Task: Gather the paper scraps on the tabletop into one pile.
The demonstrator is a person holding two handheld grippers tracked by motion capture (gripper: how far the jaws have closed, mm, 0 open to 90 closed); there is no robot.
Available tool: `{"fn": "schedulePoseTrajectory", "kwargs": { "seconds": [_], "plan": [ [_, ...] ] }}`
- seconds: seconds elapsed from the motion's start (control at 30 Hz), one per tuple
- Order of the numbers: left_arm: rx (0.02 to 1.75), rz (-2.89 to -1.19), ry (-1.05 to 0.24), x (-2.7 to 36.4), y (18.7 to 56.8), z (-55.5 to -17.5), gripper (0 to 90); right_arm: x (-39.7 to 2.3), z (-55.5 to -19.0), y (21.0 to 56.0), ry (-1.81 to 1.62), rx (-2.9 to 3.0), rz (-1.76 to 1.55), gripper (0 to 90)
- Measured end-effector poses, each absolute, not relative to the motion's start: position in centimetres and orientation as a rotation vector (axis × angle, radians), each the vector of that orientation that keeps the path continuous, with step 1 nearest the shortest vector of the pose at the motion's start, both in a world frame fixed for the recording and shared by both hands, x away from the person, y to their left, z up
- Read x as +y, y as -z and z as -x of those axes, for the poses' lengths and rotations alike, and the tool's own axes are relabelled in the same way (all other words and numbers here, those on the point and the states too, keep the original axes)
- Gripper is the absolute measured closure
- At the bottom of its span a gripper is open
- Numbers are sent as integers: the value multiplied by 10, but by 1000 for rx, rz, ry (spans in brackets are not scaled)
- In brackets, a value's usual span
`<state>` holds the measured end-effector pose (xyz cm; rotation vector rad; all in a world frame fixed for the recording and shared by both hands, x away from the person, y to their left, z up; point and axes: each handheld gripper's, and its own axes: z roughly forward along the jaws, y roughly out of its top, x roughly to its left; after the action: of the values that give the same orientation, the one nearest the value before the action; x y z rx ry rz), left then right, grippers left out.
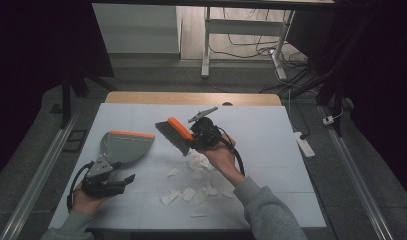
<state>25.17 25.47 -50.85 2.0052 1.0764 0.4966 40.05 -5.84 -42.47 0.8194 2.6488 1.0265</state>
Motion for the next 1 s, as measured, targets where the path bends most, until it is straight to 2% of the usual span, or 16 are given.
{"fn": "schedulePoseTrajectory", "kwargs": {
  "seconds": [0.1,0.37,0.63,0.9,1.0],
  "plan": [
    [1081,-2001,-499,255,508,-252,307,-53,-390,423,-1019,2697,-775,681],
    [1102,-1985,-504,258,508,-252,308,-34,-358,446,-954,2847,-647,681],
    [1098,-1990,-504,258,509,-251,309,-13,-360,472,-856,2878,-628,681],
    [1098,-1992,-499,259,510,-253,311,-63,-379,469,-817,2774,-821,682],
    [1095,-2000,-503,257,510,-253,311,-81,-377,454,-886,2737,-827,682]
  ]
}}
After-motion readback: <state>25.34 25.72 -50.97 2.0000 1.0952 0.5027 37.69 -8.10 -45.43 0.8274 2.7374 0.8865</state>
